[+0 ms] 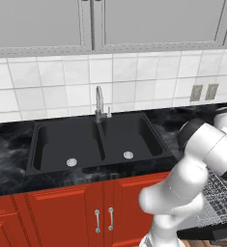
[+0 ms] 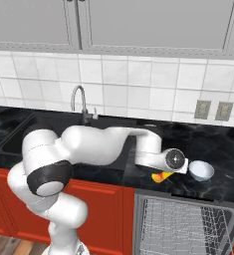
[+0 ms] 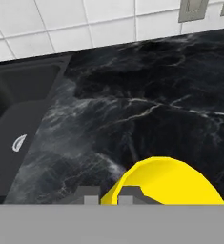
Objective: Pick up the cup and bowl from the counter, place them in the dishwasher, and close the dishwasher door.
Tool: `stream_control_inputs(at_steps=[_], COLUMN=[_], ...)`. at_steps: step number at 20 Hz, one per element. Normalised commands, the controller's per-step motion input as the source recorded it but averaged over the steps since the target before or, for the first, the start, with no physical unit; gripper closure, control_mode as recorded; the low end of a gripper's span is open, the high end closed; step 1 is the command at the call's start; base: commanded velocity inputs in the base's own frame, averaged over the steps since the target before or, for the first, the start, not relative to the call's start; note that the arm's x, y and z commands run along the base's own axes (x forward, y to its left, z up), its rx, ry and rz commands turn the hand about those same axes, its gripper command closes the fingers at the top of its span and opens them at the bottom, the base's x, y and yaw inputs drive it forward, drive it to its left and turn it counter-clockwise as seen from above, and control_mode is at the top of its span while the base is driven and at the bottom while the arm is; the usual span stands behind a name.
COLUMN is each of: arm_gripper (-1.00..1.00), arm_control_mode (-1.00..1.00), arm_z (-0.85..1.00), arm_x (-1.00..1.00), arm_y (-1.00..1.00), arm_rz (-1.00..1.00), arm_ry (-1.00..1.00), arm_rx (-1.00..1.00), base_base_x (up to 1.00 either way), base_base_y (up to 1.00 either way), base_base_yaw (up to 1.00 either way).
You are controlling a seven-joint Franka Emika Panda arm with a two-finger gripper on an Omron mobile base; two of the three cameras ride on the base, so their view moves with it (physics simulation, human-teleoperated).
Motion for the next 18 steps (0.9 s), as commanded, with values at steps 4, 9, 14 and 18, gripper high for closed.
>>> stream_control_inputs(at_steps=[4,9,14,18], arm_gripper=[1.0,1.0,1.0,1.0], arm_control_mode=[-1.0,-1.0,-1.0,-1.0], arm_z=[0.04,-0.06,-0.22,-0.48], arm_x=[-0.49,-0.41,-0.38,-0.38], arm_y=[-0.01,0.0,-0.01,0.0], arm_rz=[-0.09,-0.11,-0.11,-0.07], arm_ry=[-0.04,0.0,0.0,0.0], arm_rx=[0.21,0.14,0.09,0.05], base_base_x=[0.0,0.0,0.0,0.0], base_base_y=[0.0,0.0,0.0,0.0], base_base_yaw=[0.0,0.0,0.0,0.0])
